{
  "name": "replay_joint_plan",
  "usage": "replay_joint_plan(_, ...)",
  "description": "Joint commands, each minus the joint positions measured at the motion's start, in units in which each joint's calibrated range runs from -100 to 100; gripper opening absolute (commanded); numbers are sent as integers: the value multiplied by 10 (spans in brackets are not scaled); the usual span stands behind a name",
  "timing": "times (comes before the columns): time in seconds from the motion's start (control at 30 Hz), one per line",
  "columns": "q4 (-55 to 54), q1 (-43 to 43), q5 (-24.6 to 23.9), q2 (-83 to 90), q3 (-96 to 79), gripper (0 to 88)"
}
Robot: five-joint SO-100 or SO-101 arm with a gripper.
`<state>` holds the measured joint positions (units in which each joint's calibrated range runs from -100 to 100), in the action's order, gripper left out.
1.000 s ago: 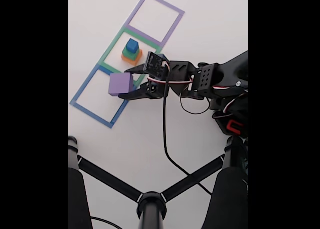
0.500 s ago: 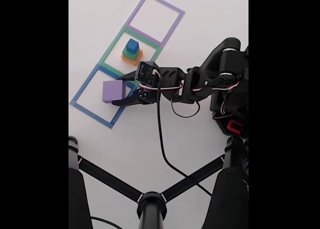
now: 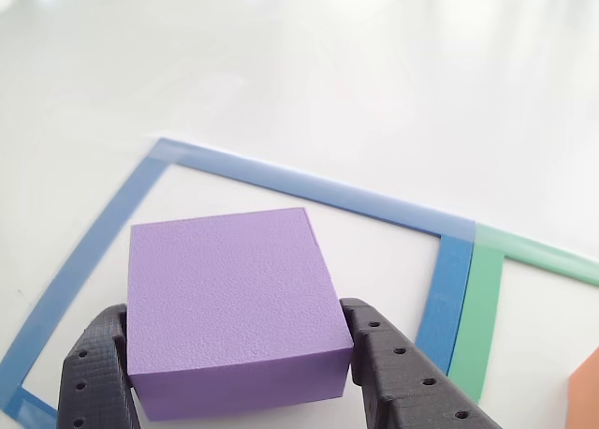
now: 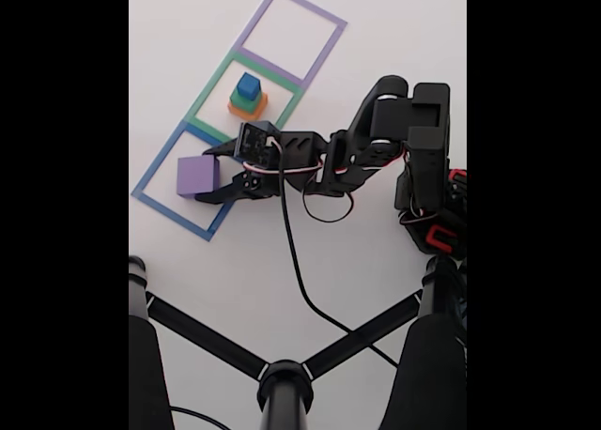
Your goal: Tower of hanoi
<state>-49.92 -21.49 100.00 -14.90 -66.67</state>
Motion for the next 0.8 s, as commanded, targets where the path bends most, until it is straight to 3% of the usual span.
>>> replay_joint_plan(0.0,-22,-1,0,-6,25,222)
replay_joint_plan(0.27,-24,4,0,-30,40,228)
replay_joint_plan(0.77,-54,3,0,-30,40,336)
